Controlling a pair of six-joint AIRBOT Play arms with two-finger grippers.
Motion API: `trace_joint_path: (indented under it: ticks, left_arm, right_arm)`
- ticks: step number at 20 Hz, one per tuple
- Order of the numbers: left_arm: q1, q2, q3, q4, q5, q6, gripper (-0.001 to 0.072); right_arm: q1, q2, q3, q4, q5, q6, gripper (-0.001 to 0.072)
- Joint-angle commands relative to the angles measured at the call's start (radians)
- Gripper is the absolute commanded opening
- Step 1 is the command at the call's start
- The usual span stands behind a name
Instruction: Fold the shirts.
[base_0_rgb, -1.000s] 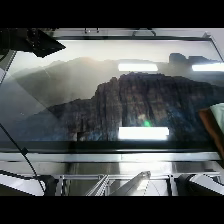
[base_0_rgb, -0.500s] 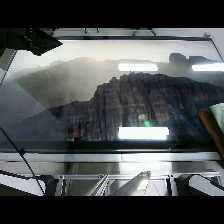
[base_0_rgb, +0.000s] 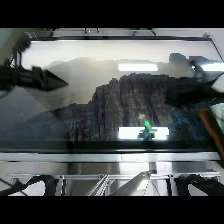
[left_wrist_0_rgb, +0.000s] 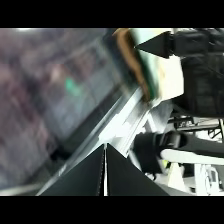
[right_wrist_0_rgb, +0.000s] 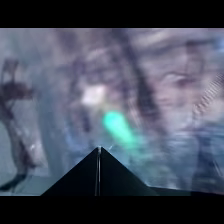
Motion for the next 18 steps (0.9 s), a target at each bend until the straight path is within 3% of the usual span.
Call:
trace_joint_path:
  ticks: [1,5,18]
  left_arm:
    - [-0.045,0.110,-0.359,0.067,0.140,0.090,0.0025]
    - [-0.045,0.114,-0.458,0.066,0.154,0.116,0.0025]
    - [-0.045,0.114,-0.458,0.059,0.156,0.115,0.0020]
  right_arm:
    - [0.291,-0.004,-0.168,0.024,-0.255,0.058,0.0021]
    - [0.309,-0.031,-0.165,0.075,-0.289,0.058,0.0022]
    - [0.310,-0.032,-0.165,0.079,-0.287,0.059,0.0023]
